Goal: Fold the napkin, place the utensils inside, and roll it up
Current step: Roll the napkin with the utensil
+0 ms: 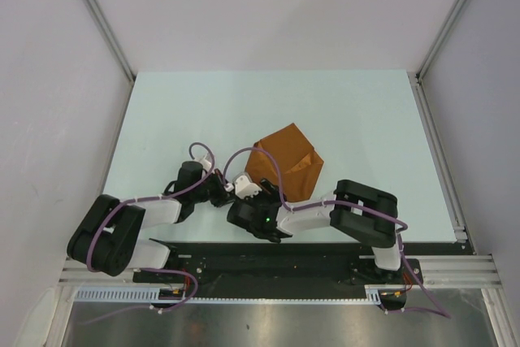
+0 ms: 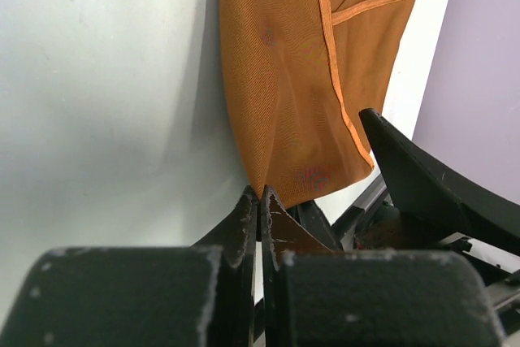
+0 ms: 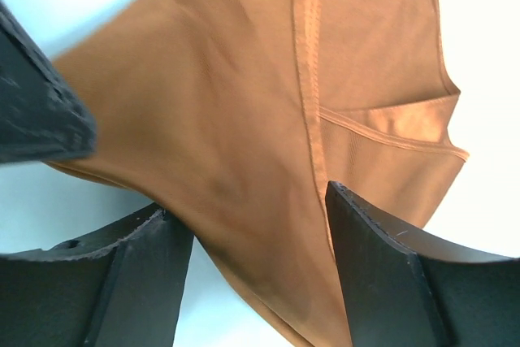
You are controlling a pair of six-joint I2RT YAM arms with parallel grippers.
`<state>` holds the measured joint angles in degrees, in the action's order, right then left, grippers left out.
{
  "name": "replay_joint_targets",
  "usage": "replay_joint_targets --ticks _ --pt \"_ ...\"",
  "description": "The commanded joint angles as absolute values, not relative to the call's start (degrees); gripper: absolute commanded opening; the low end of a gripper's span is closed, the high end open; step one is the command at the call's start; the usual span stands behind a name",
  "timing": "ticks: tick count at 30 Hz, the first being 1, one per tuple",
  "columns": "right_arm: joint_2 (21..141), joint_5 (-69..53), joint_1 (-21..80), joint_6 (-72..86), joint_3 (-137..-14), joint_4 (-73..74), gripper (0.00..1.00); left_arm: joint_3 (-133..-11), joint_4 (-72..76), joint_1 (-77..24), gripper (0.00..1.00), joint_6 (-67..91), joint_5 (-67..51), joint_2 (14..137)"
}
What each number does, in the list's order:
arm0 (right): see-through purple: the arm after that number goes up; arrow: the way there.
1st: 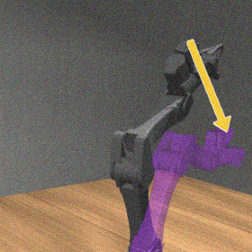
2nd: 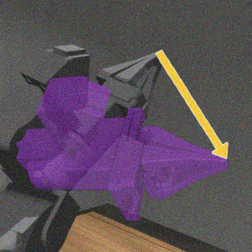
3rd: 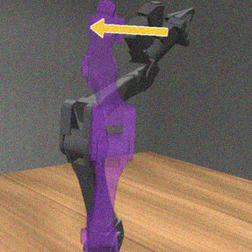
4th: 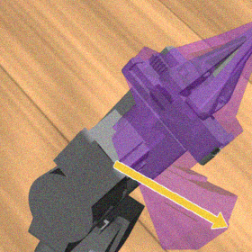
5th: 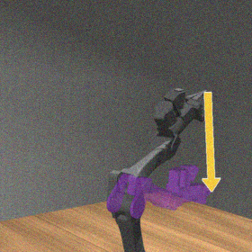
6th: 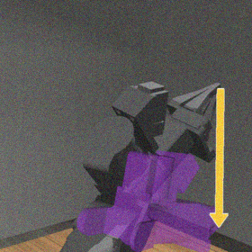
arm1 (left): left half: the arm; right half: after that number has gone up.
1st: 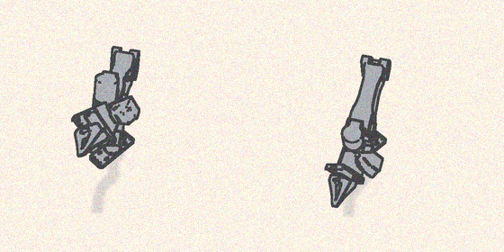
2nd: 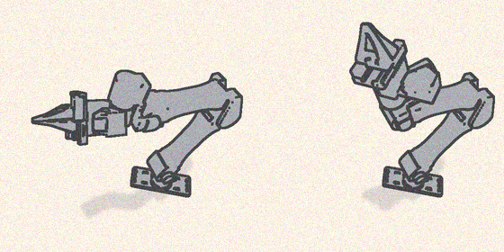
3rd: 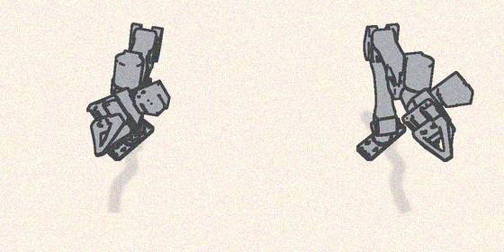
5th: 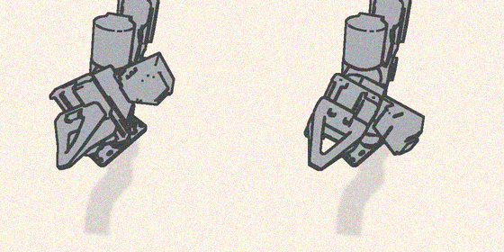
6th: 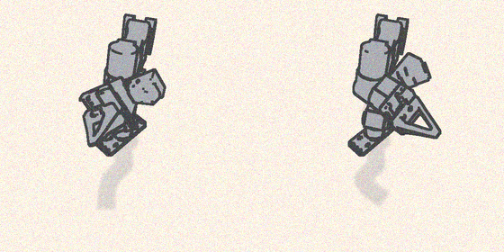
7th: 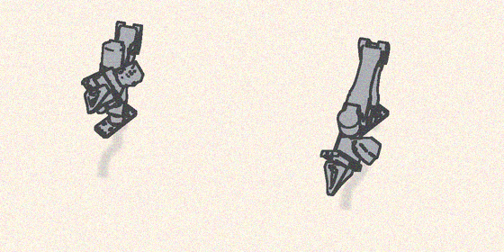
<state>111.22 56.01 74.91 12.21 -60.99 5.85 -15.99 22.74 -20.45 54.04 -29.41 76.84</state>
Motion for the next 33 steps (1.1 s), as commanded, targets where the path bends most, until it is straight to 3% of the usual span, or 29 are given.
replay_joint_targets --ticks 1,6,9,12,16,19,20,23,26,33 --pt "110.1 57.7 75.4 11.6 -57.5 6.7 0.68 -18.2 22.8 -19.9 0.00 54.3 -30.8 75.5" --pt "109.1 57.5 77.1 9.3 -55.7 4.5 0.65 -18.5 22.5 -19.8 0.00 54.1 -30.8 75.8" --pt "108.4 56.0 77.3 7.9 -53.8 2.5 0.53 -18.5 22.5 -19.8 0.00 54.1 -30.8 75.8" --pt "108.2 52.8 76.8 6.5 -52.6 0.6 0.31 -18.7 22.5 -19.8 0.00 54.0 -30.8 76.0" --pt "108.2 46.4 75.7 3.3 -51.9 -2.4 0.18 -19.1 22.7 -19.8 0.00 53.4 -31.5 76.7" --pt "106.8 39.3 74.4 1.9 -51.5 -2.6 0.10 -19.4 23.4 -19.5 0.17 53.2 -32.5 77.3" --pt "106.3 35.7 74.1 1.3 -51.6 -1.7 0.05 -19.4 23.8 -19.3 0.37 53.3 -32.7 77.3" --pt "103.9 28.1 72.2 1.1 -52.7 3.0 0.00 -18.7 25.0 -17.1 0.65 53.6 -32.9 75.7" --pt "102.6 19.1 69.3 2.1 -55.6 9.3 0.00 -18.2 21.6 -14.2 0.75 51.9 -31.8 72.4" --pt "103.2 0.6 61.8 5.4 -63.1 20.6 0.00 -19.4 7.3 -13.6 0.80 37.8 -22.3 61.5"
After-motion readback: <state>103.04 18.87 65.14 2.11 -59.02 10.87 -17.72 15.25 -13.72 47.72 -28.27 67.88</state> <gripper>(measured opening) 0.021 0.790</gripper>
